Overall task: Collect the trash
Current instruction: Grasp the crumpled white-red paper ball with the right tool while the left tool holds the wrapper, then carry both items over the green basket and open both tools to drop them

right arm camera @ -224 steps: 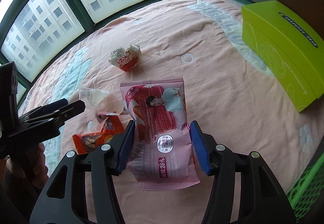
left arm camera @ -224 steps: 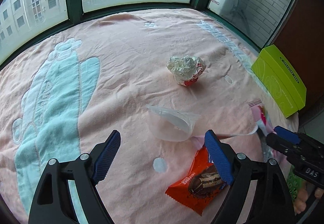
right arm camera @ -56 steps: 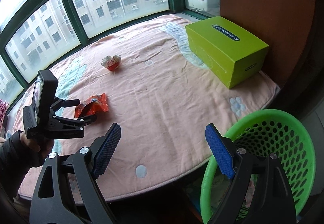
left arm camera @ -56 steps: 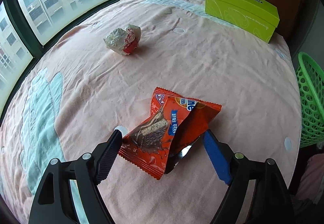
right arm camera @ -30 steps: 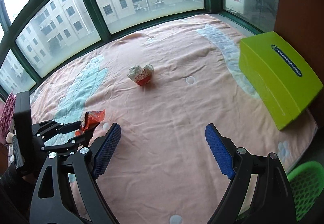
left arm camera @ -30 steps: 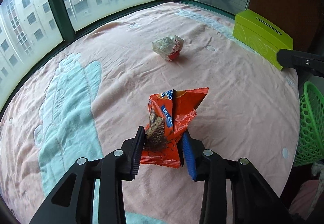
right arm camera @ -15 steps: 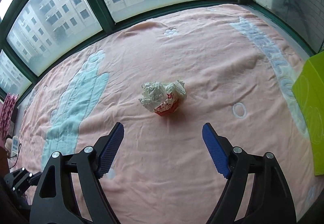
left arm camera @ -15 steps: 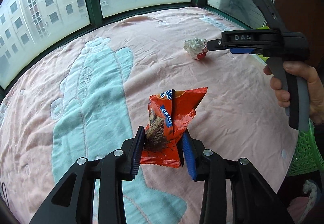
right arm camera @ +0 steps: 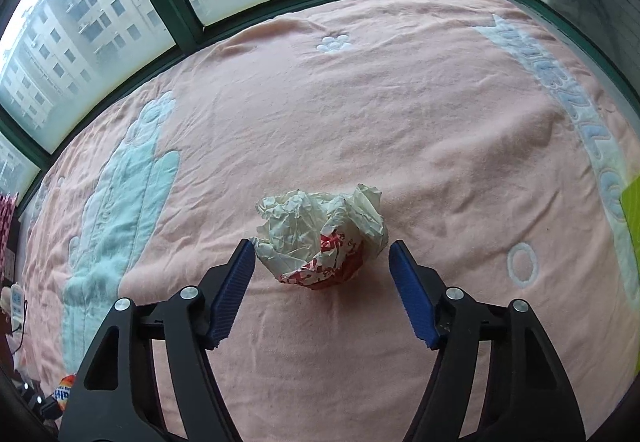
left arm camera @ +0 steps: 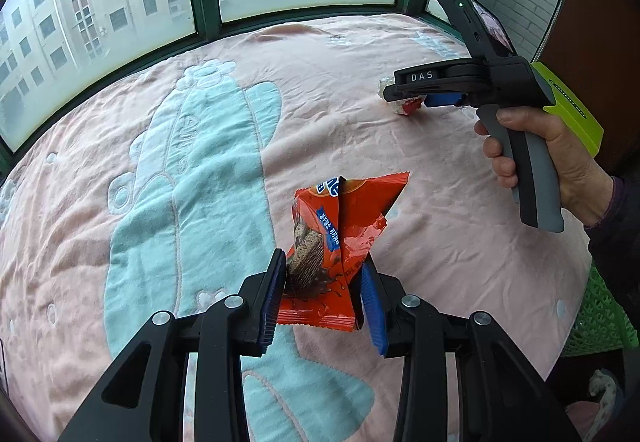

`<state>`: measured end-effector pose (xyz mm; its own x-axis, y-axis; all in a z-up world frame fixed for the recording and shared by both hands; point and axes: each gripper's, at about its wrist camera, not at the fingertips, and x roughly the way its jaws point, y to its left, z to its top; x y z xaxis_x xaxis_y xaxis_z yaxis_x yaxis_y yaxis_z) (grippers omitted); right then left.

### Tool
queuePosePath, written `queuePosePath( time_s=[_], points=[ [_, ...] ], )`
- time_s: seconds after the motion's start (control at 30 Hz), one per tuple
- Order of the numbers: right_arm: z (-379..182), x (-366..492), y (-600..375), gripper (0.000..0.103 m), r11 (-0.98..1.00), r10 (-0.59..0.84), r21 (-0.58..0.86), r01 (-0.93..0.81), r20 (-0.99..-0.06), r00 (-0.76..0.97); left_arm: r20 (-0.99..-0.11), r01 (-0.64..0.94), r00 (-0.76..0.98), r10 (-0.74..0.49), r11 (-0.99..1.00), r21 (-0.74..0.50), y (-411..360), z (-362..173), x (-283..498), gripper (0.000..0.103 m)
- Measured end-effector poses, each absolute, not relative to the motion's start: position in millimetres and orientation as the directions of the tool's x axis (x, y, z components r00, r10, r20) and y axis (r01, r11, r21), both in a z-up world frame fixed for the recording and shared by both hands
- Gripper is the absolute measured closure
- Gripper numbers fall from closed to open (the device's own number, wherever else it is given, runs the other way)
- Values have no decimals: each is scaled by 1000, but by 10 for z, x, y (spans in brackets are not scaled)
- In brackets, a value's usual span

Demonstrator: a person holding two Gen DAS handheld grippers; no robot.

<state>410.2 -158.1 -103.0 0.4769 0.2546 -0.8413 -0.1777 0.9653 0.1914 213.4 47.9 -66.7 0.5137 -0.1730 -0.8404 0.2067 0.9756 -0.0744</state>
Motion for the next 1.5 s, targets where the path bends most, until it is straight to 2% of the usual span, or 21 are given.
queuePosePath(
  time_s=[0.13, 0.57, 0.87, 1.5],
  points=[
    [-935, 3973, -1523, 47, 965, 241, 150, -215, -832, 500, -839, 199, 517, -172, 977, -78, 491, -654, 2134, 67],
    [-544, 3049, -1831, 47, 976, 173, 68, -207, -817, 549, -823, 216, 531, -204, 971, -101, 279, -508, 2002, 67],
    [-350, 2150, -2279, 47, 990, 129, 72, -121, -809, 574, -804, 302, 534, -262, 947, -108, -147, -359, 1757, 67],
    [-329, 680, -3433, 47, 987, -52, 46, 152, -810, 584, -776, 526, 487, -402, 844, -107, -1369, -123, 1283, 67]
  ],
)
